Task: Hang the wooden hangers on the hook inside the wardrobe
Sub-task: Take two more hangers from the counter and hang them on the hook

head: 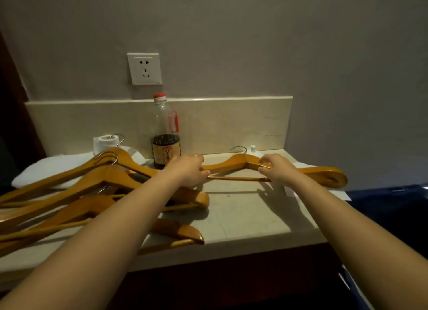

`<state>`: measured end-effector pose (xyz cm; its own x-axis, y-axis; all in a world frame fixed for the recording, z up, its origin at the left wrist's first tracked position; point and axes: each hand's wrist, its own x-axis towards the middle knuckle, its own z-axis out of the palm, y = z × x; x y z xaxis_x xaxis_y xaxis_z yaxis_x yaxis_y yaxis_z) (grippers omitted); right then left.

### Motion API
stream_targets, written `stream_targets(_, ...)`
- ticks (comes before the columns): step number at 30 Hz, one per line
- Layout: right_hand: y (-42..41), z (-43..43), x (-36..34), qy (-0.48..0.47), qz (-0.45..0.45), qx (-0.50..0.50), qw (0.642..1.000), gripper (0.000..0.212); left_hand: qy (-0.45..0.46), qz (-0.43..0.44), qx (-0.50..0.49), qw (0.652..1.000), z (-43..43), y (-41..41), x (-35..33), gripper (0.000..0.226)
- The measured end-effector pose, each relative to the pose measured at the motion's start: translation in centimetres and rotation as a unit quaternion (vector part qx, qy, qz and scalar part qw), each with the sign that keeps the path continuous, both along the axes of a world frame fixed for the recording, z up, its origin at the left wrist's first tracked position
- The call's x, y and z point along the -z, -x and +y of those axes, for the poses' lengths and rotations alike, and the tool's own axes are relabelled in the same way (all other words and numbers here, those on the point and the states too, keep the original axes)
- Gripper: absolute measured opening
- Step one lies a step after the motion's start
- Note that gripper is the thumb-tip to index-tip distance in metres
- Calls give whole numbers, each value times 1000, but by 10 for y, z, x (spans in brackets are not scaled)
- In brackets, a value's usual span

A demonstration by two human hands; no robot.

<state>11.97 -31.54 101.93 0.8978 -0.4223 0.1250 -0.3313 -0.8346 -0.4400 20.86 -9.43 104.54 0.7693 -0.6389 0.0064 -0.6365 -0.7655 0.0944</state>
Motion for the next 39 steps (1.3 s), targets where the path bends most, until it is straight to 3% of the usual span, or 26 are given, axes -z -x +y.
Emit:
stream_targets(6,-24,-30,11,13,58,31,998,36,-63,-13,-7,998,-16,-20,9,37)
stream_targets(13,-46,-51,25,46,82,25,995,31,-72,3,-10,997,-30,-37,9,33)
stream_targets(19,-46,-58,29,78,48,16,996,25,-58,-28,4,998,-38,-44,14,26)
stream_targets(25,-26,-60,10,128,-43,9,991,25,-27,-22,10,999,-37,-41,2,27)
stream_targets(30,-6,-50,-19,118,-93,3,989,31,41,-37,24,998,-49,-21,-26,19)
stream_targets(39,44,-3,-56,127,-158,-55,978,40,218,188,48,956,-29,25,-73,23)
